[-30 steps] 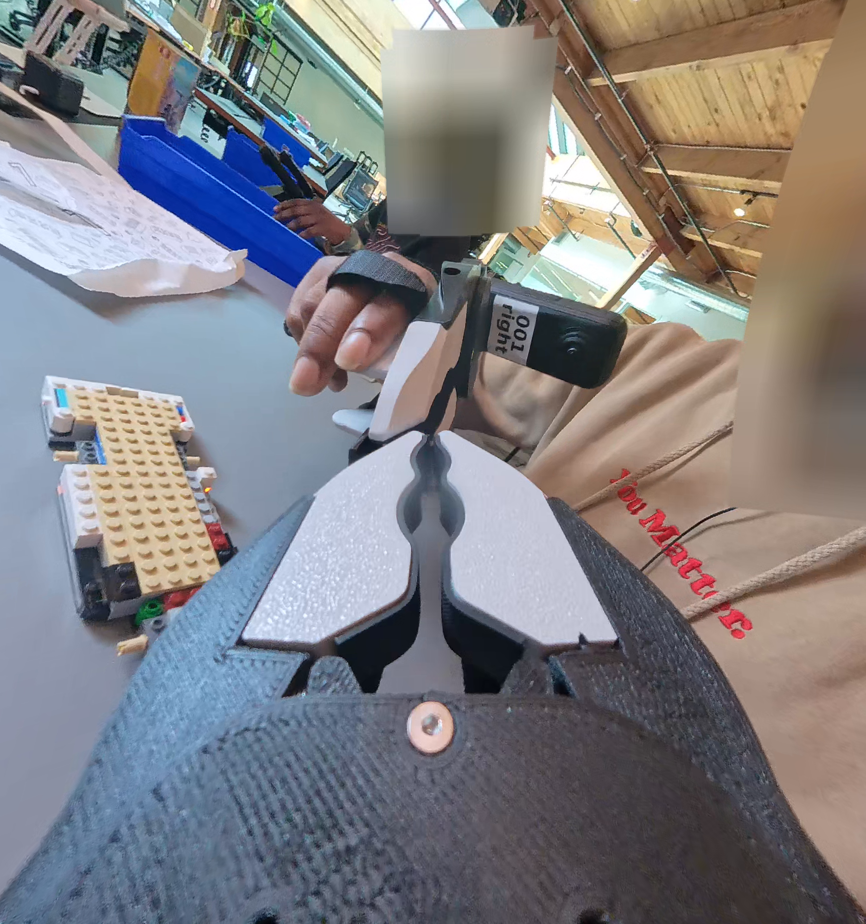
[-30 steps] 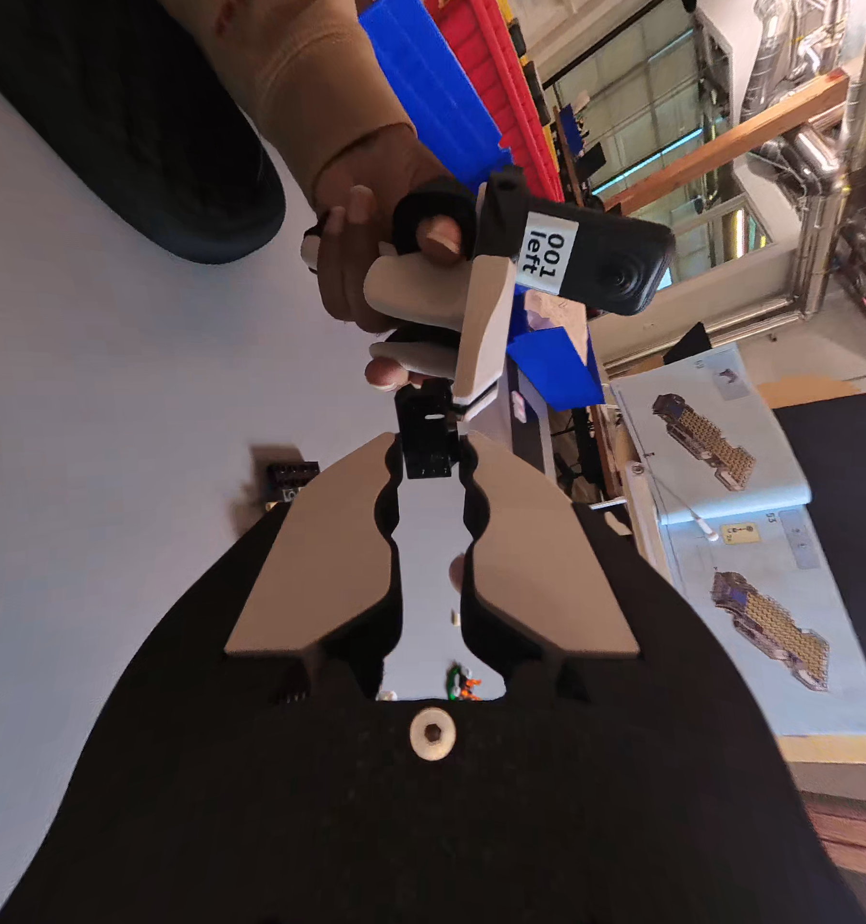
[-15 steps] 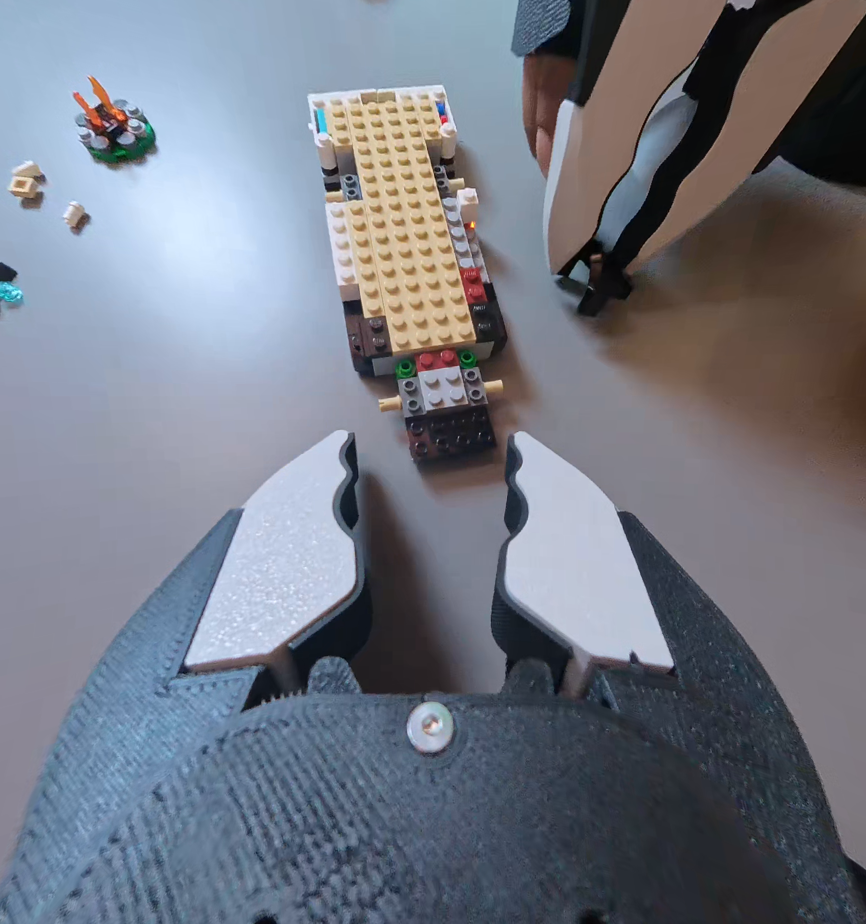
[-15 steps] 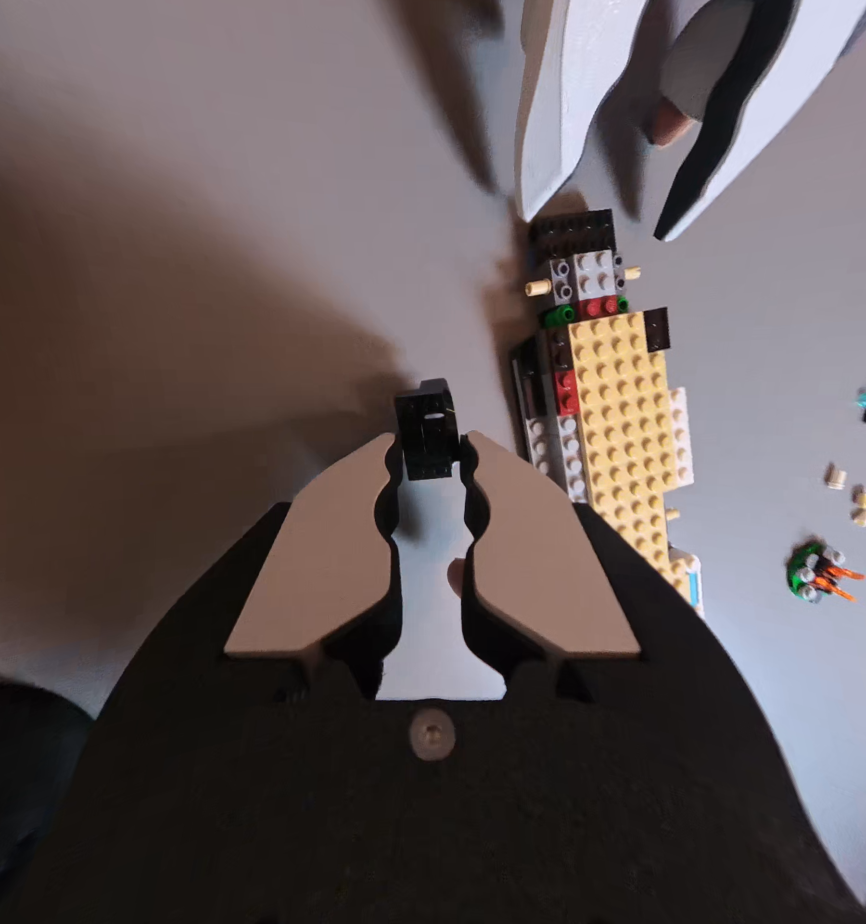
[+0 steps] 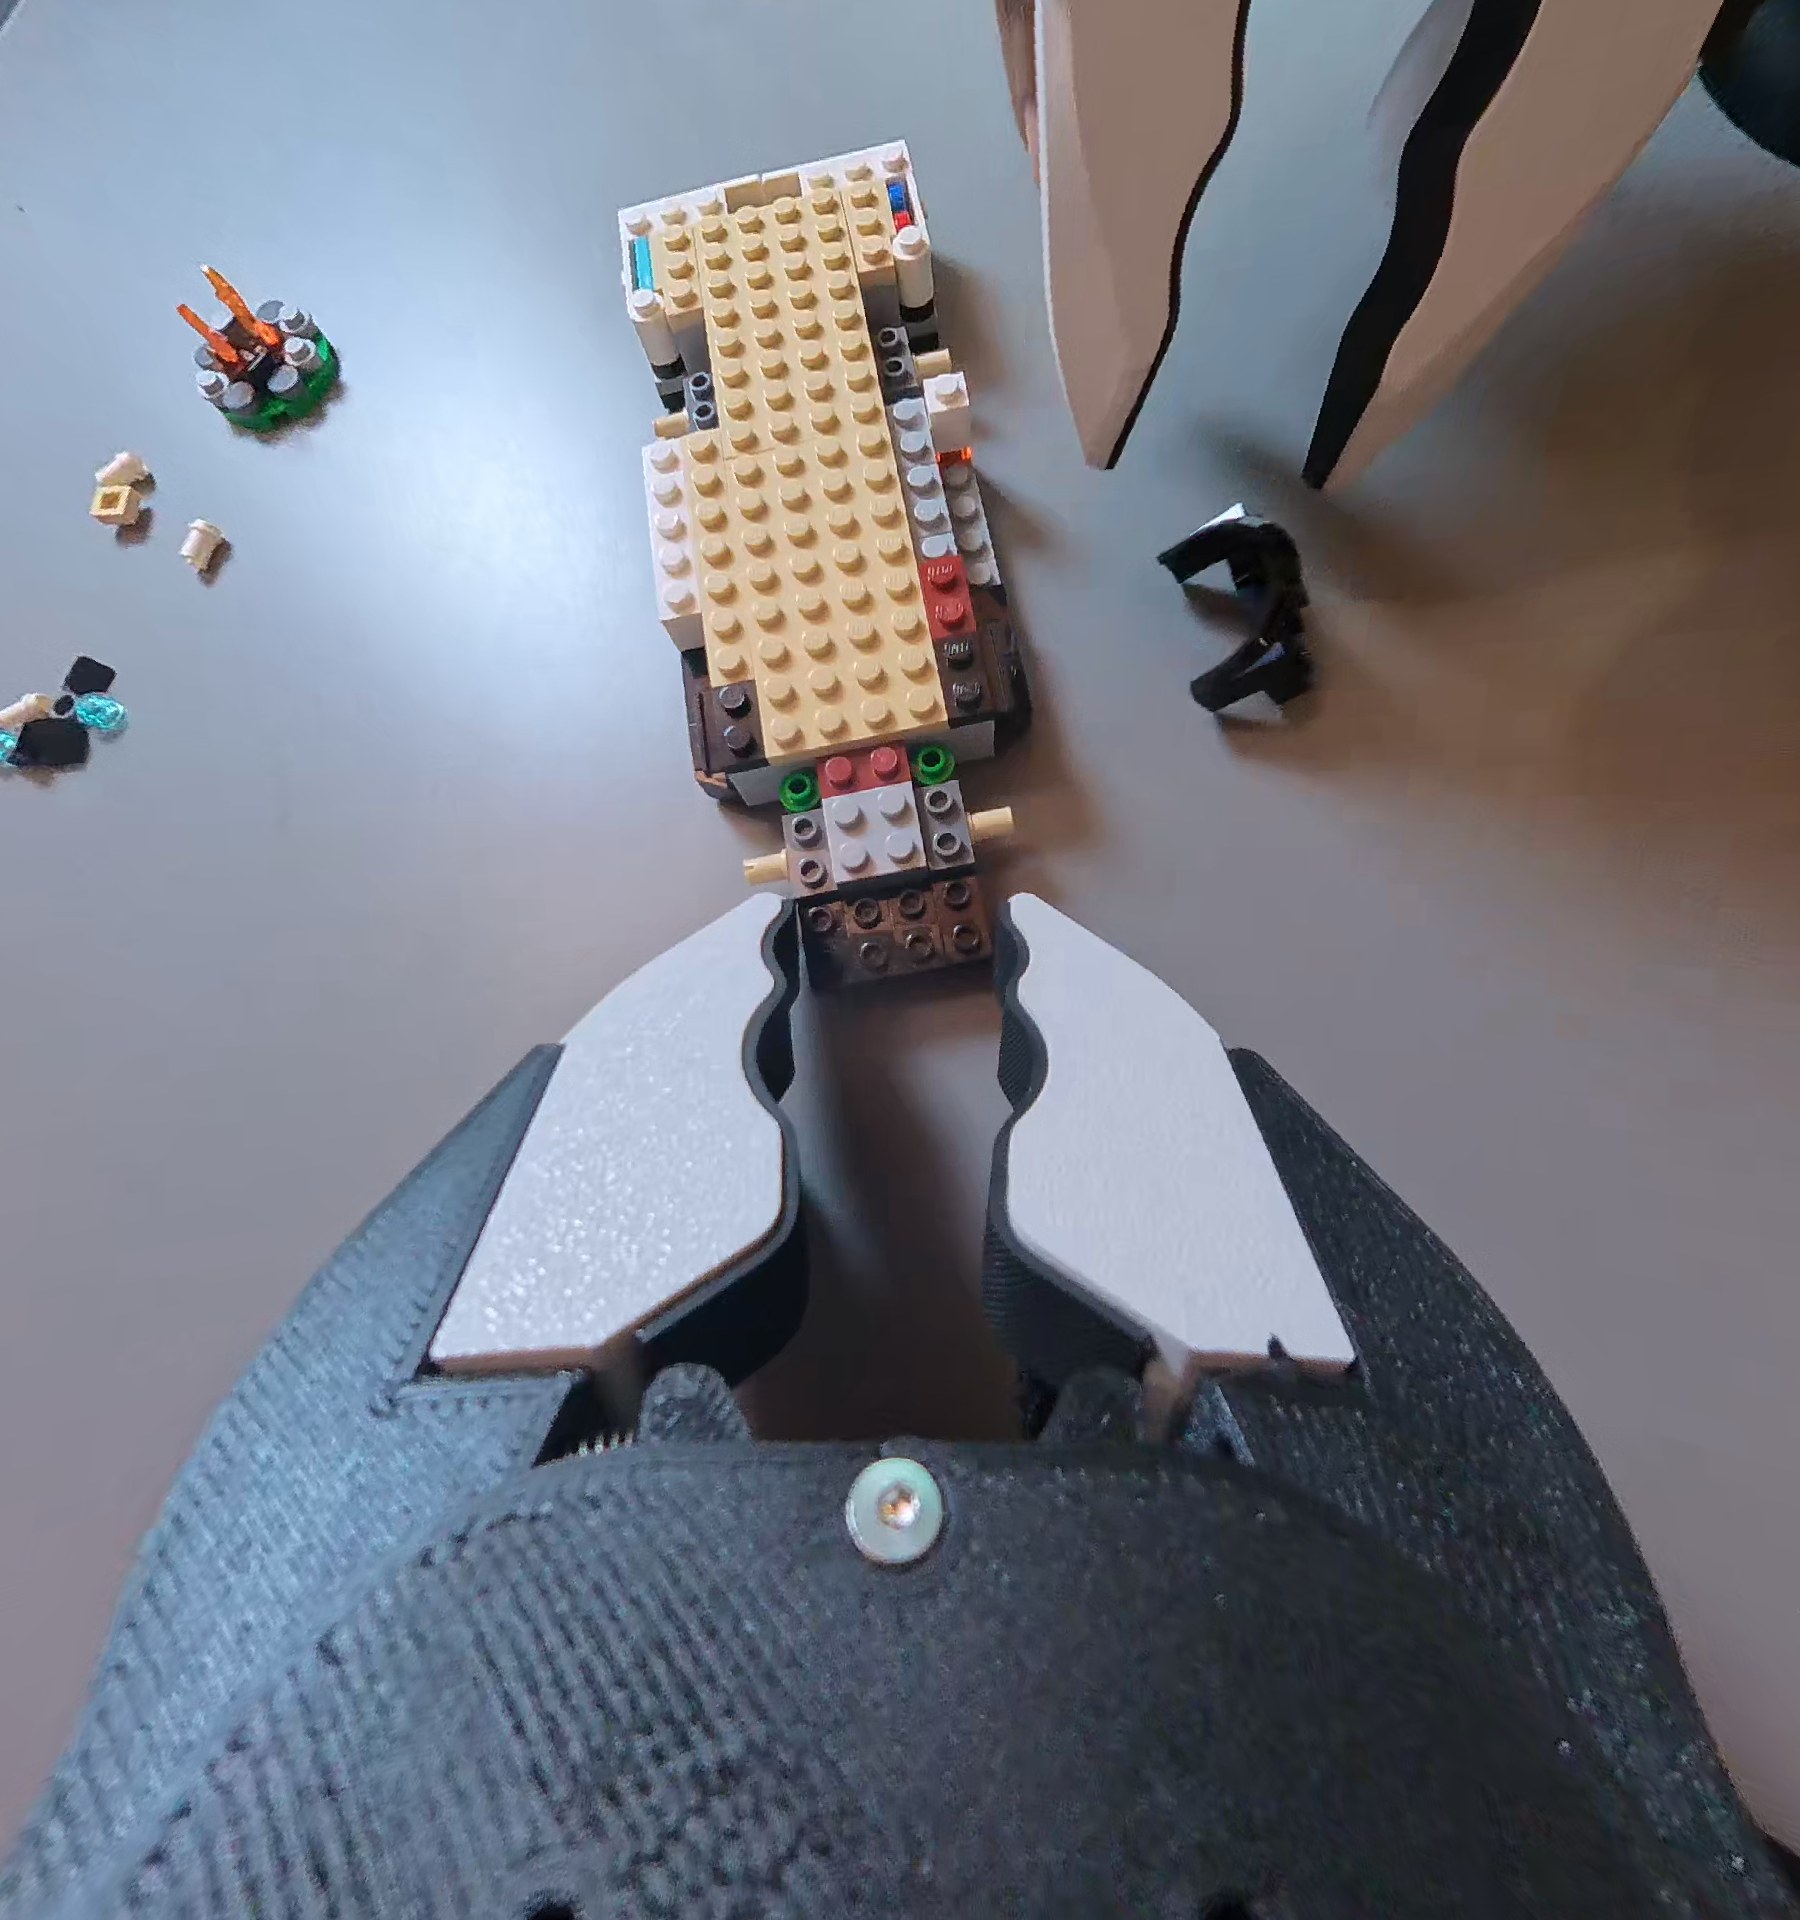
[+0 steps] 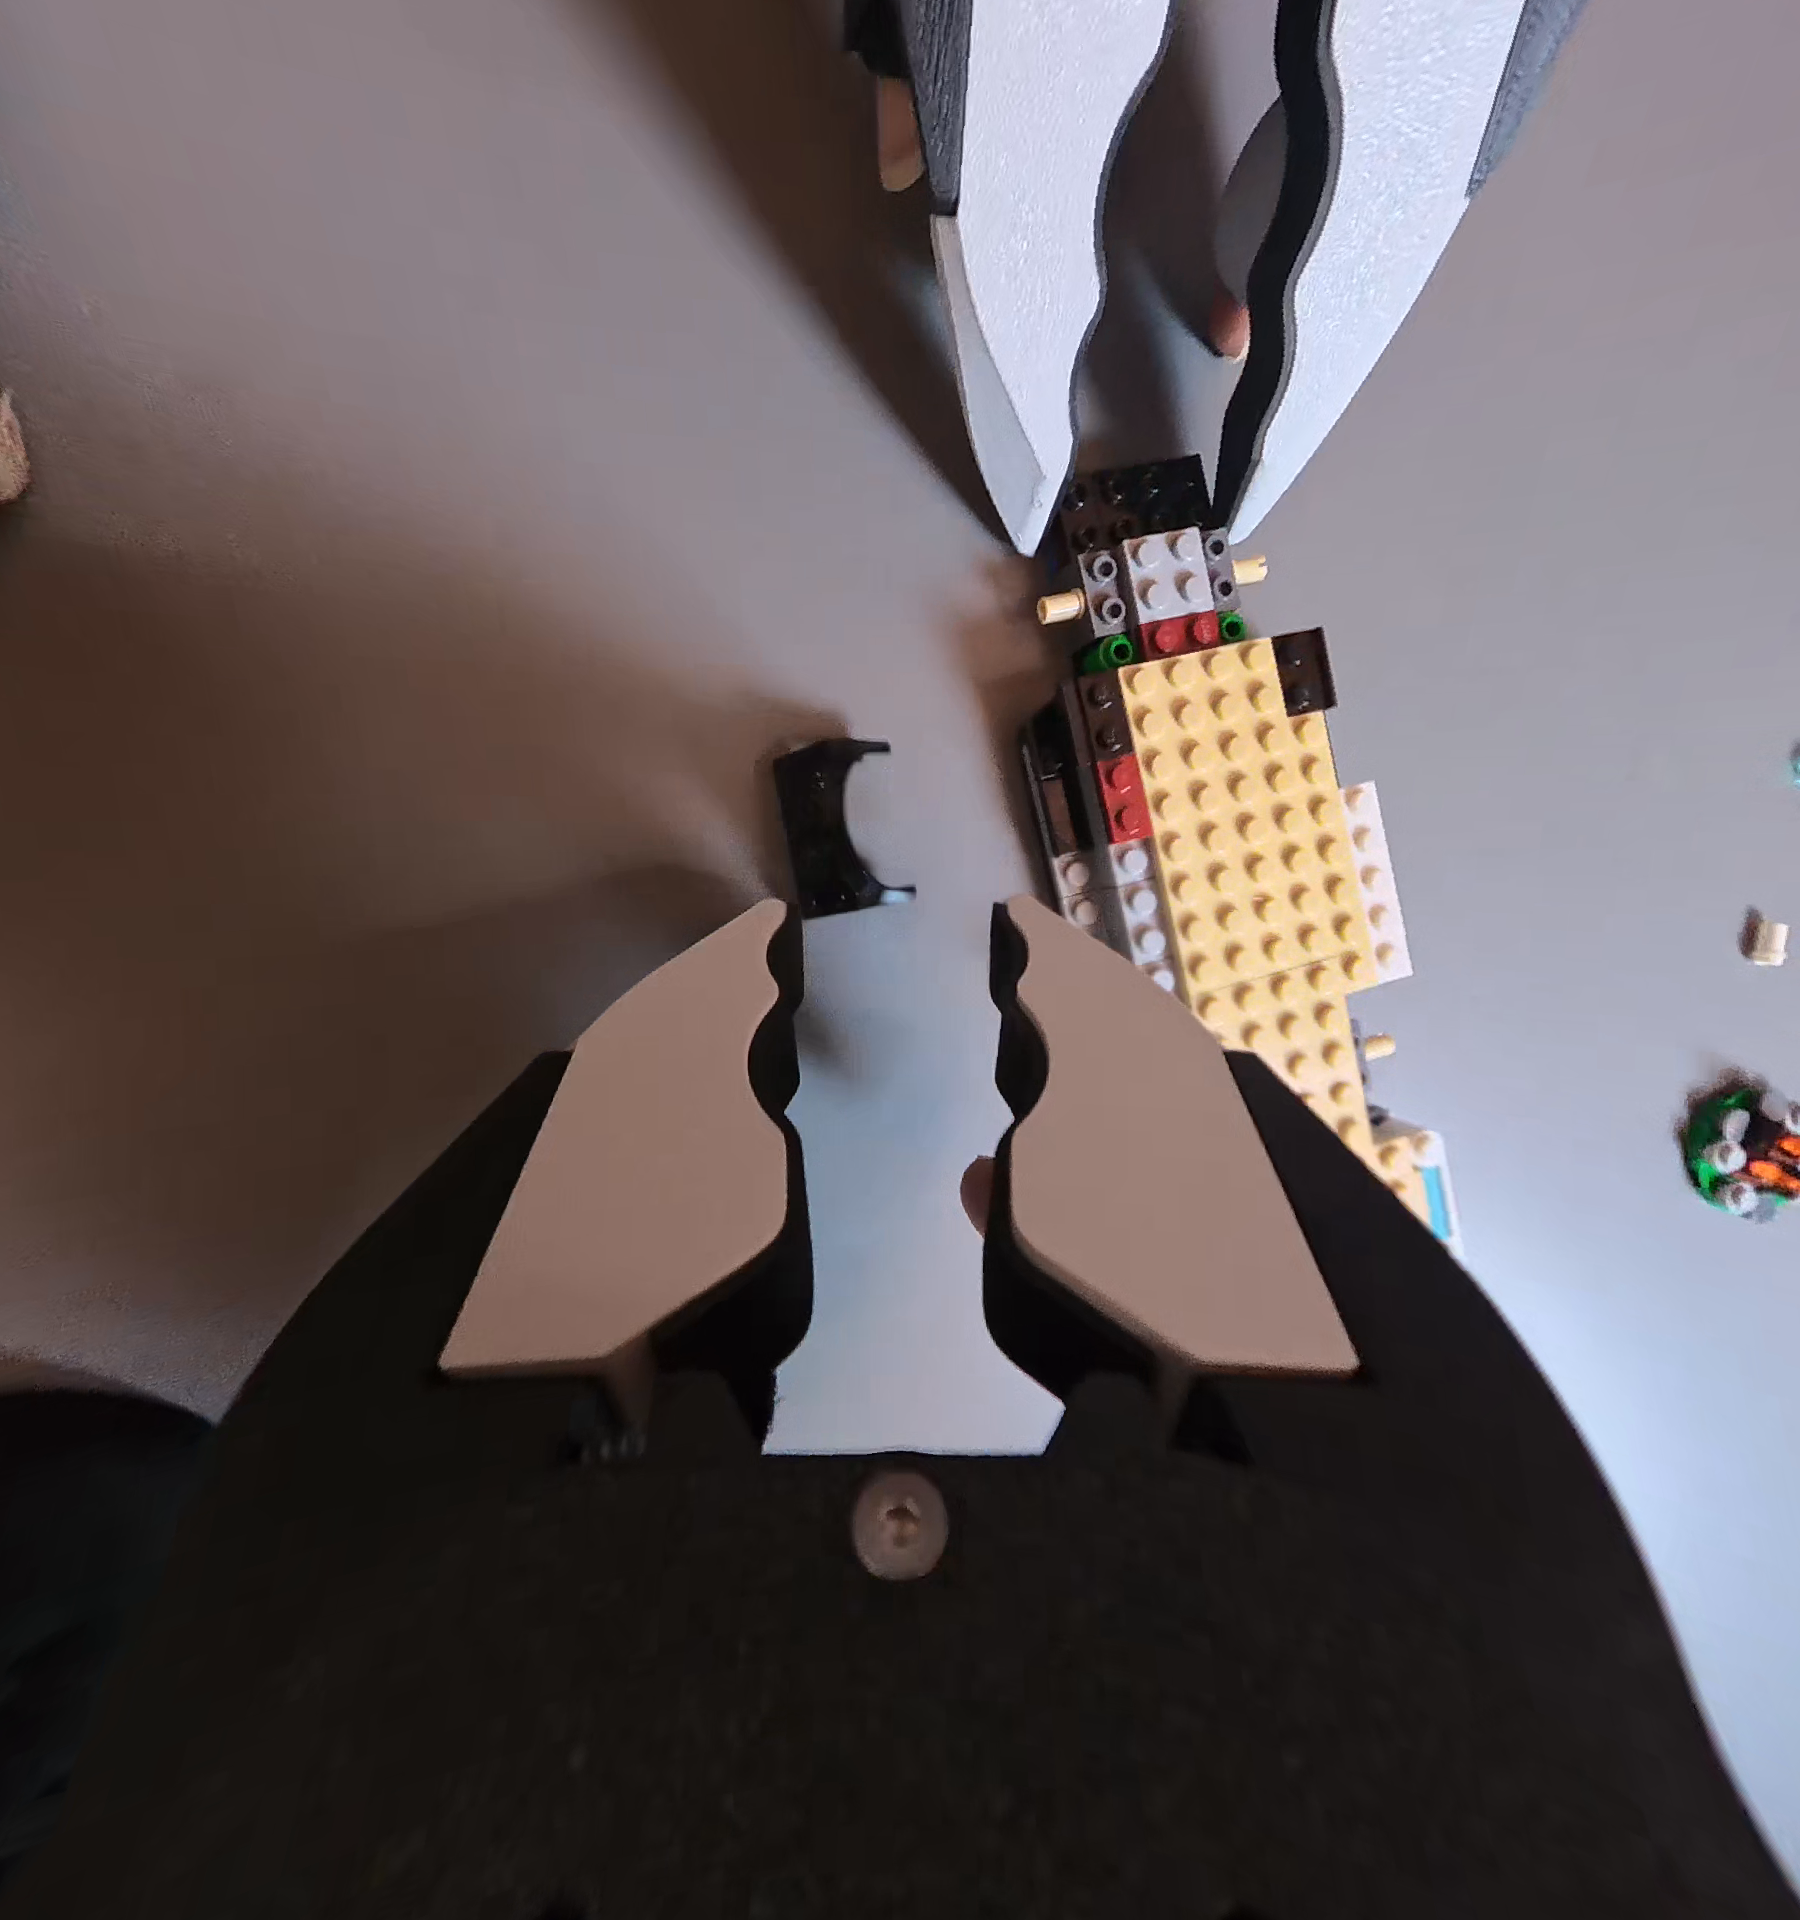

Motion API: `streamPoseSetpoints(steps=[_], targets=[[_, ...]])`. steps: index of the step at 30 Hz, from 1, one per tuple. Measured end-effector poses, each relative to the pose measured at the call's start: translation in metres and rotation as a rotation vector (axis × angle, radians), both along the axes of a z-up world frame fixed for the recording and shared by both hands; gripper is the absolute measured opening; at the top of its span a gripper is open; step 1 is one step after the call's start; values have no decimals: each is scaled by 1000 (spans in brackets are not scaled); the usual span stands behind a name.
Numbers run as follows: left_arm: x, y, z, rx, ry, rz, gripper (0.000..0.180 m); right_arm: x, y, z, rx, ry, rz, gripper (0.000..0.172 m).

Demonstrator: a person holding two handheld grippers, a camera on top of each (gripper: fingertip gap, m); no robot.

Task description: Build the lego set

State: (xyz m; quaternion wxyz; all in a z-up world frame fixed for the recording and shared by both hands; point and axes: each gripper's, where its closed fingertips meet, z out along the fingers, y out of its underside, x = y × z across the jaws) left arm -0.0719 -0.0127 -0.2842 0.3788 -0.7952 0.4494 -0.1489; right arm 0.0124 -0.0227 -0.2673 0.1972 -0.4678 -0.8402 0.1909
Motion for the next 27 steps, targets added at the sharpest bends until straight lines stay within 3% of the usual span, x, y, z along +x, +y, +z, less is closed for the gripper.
streamPoseSetpoints(steps=[9,11,13,16,20,22,24,27], targets=[[-2,0,9,14,-26,11,44,-15,-18,-3,-20,35,99,24],[-2,-1,16,28,-56,14,44,-15,-18,-5,-25,-7,115,8],[0,-3,23,38,-88,11,43,-16,-18,-3,-81,-20,83,5],[2,-5,26,59,-96,2,41,-21,-12,8,-271,21,-114,5],[14,-14,30,56,-126,-43,40,-32,-18,35,-838,149,-528,5],[20,-19,30,54,-126,-67,39,-33,-18,34,-1049,193,-705,6],[25,-25,29,50,-122,-95,38,-29,-19,23,-1098,203,-791,12],[24,-26,27,59,-99,-98,35,-22,-24,16,-1029,196,-758,18]])
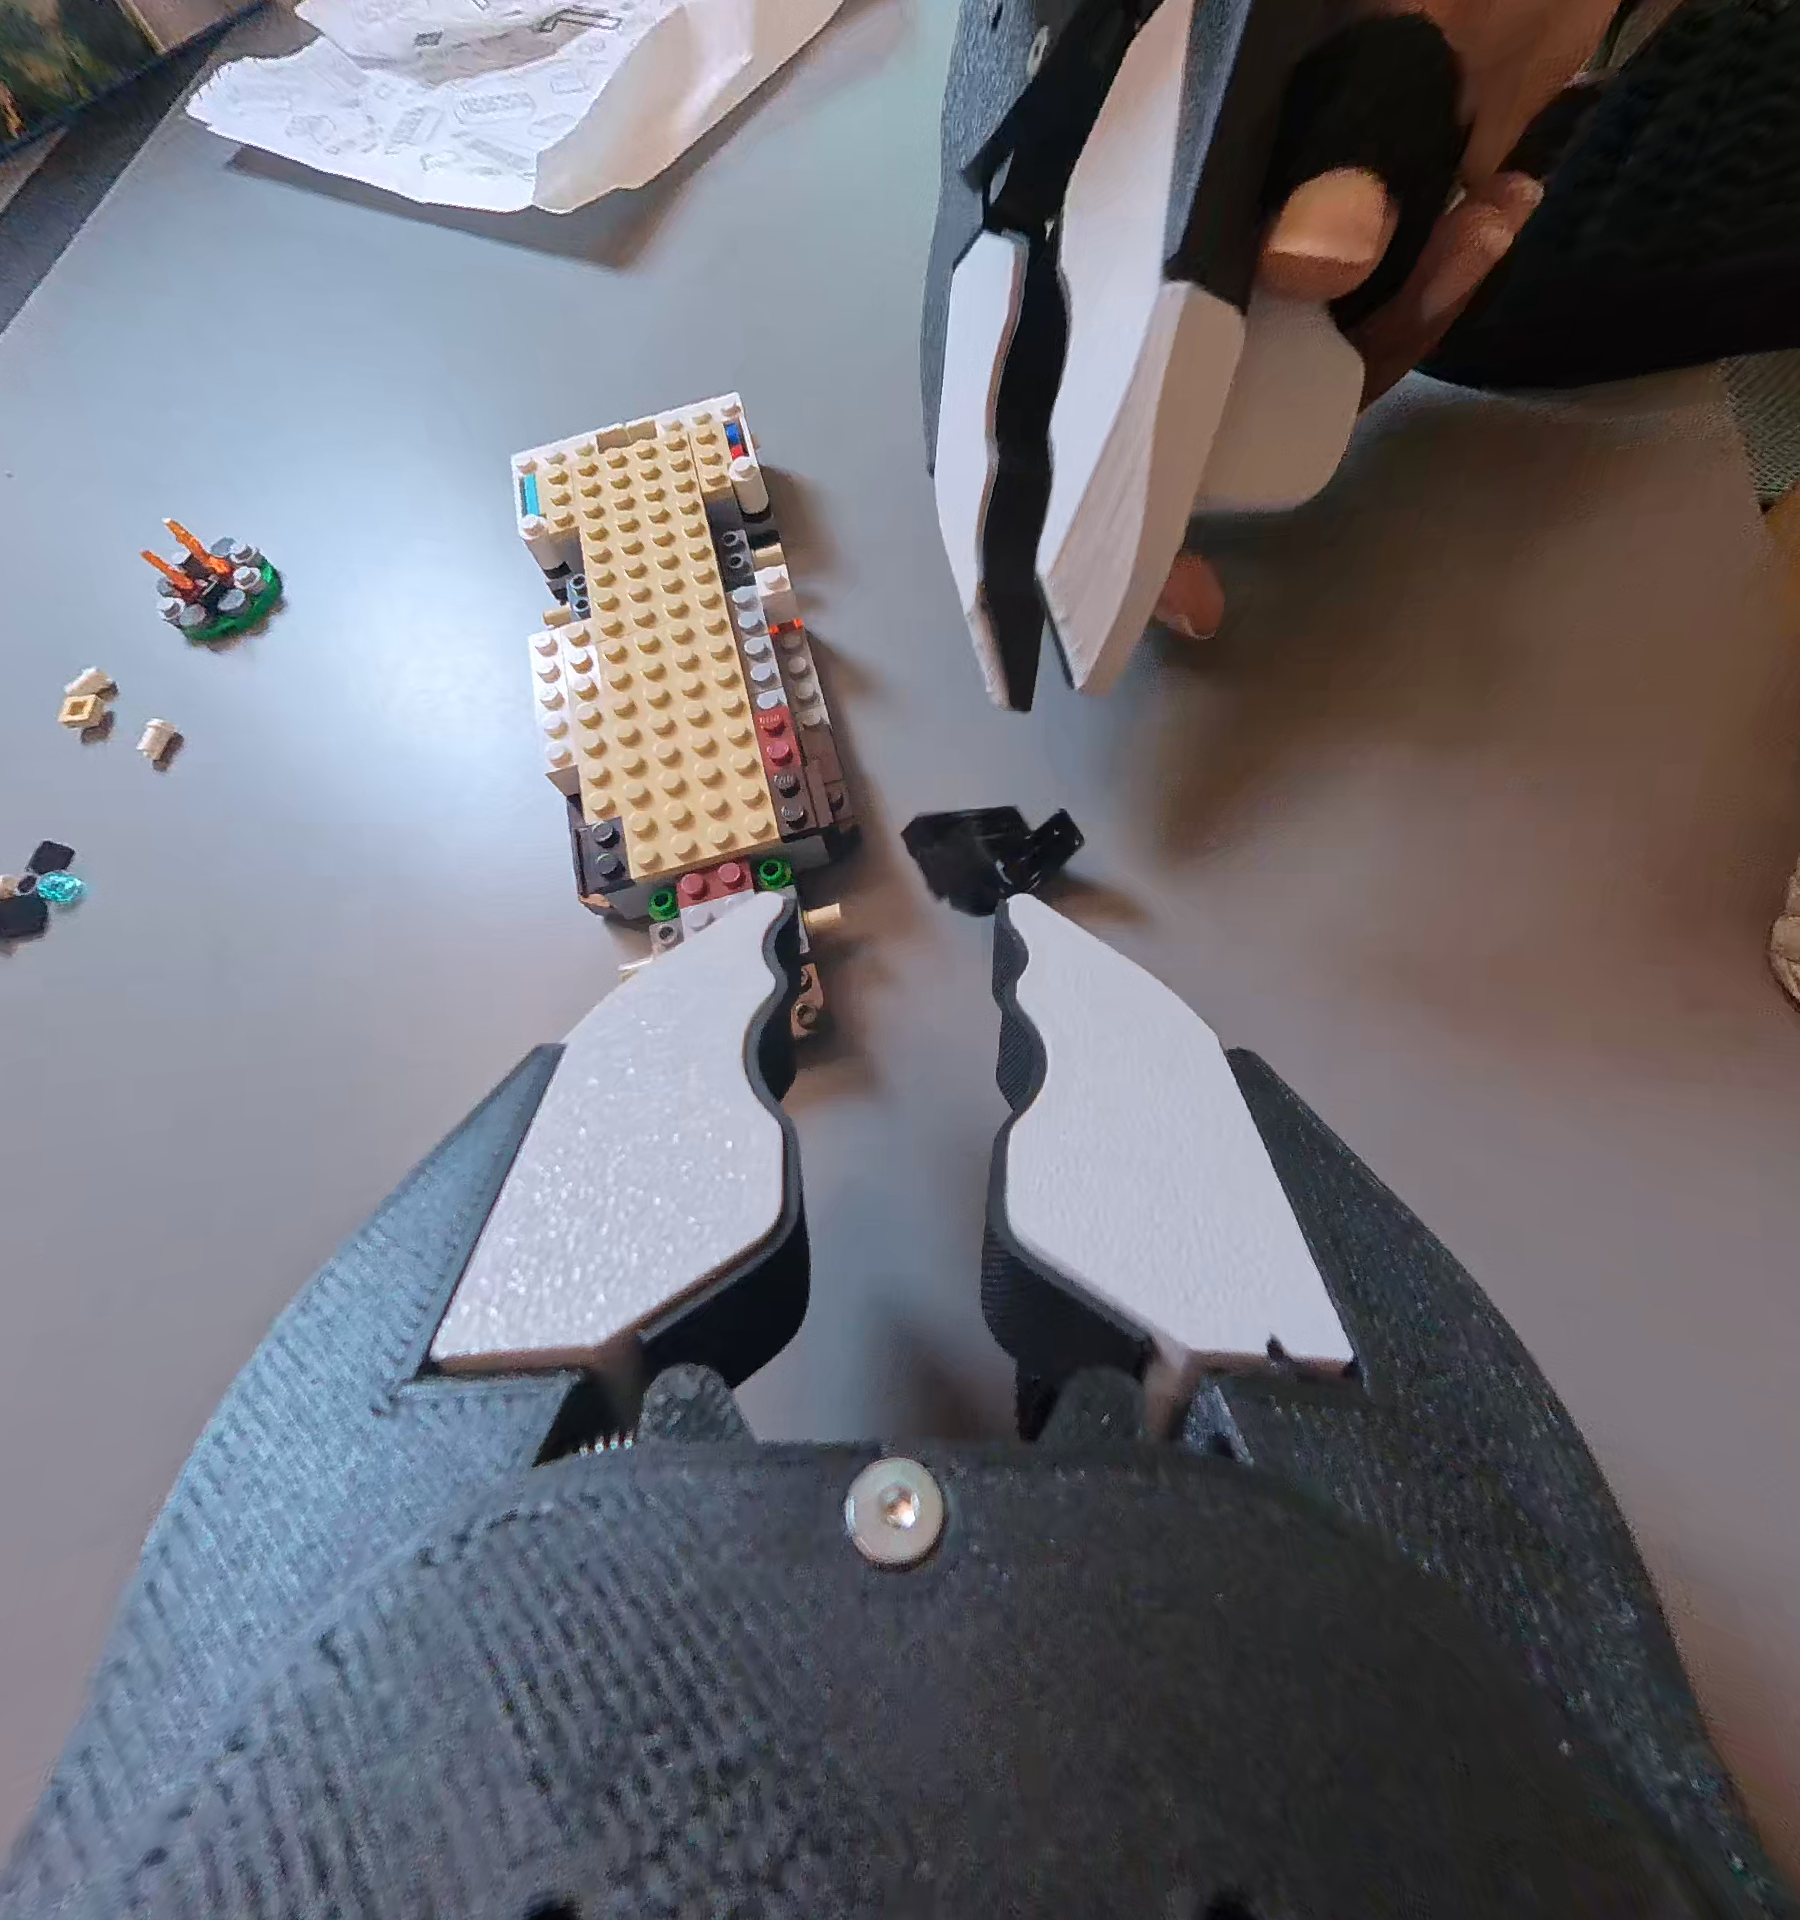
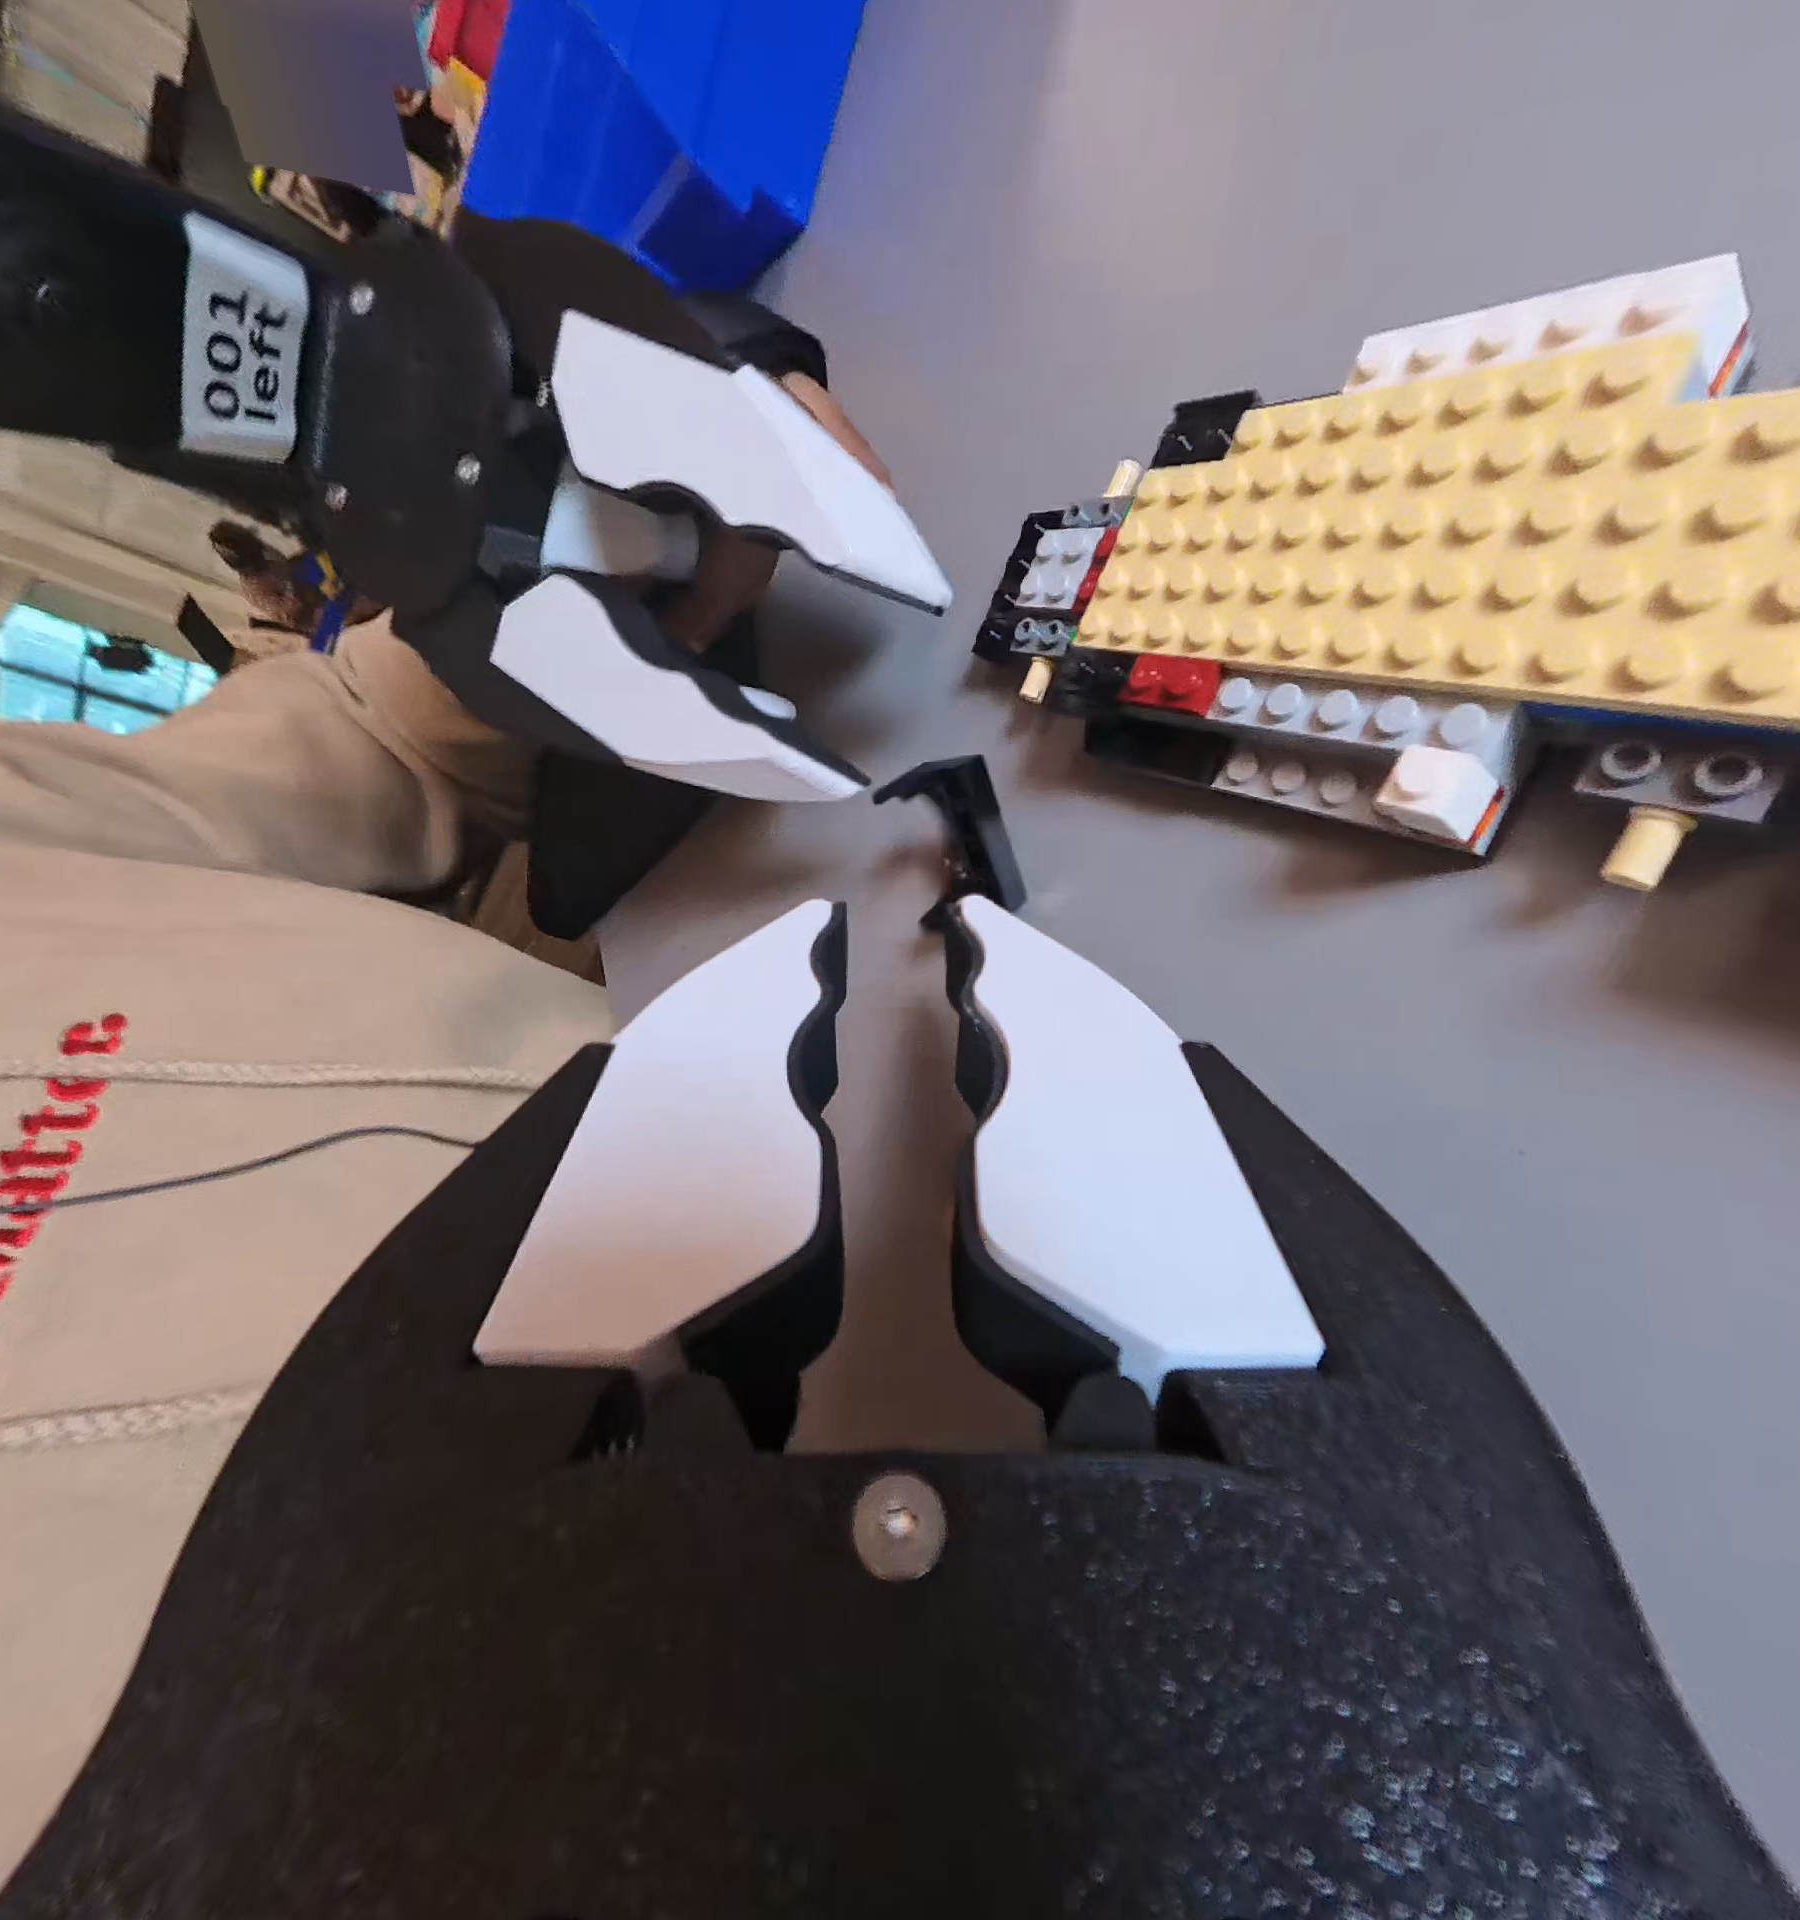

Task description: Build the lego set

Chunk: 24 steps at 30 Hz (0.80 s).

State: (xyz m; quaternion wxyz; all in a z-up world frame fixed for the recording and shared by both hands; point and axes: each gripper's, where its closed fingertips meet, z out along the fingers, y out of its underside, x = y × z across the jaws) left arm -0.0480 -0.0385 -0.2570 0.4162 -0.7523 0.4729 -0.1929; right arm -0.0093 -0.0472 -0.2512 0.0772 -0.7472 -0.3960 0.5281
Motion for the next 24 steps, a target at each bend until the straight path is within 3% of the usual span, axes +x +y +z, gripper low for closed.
streamPoseSetpoints(steps=[2,7,11,19,24], targets=[[-3,3,0,10,11,12,34,3,2,10,147,30,94,18],[-22,14,0,14,33,64,34,-4,15,22,837,-11,499,20],[-43,24,4,32,38,123,32,-25,6,10,1104,-58,828,25],[-66,33,0,5,14,184,30,-51,11,-17,979,-218,1081,17],[-63,29,2,-4,-8,165,29,-48,11,-26,1014,-248,1064,4]])
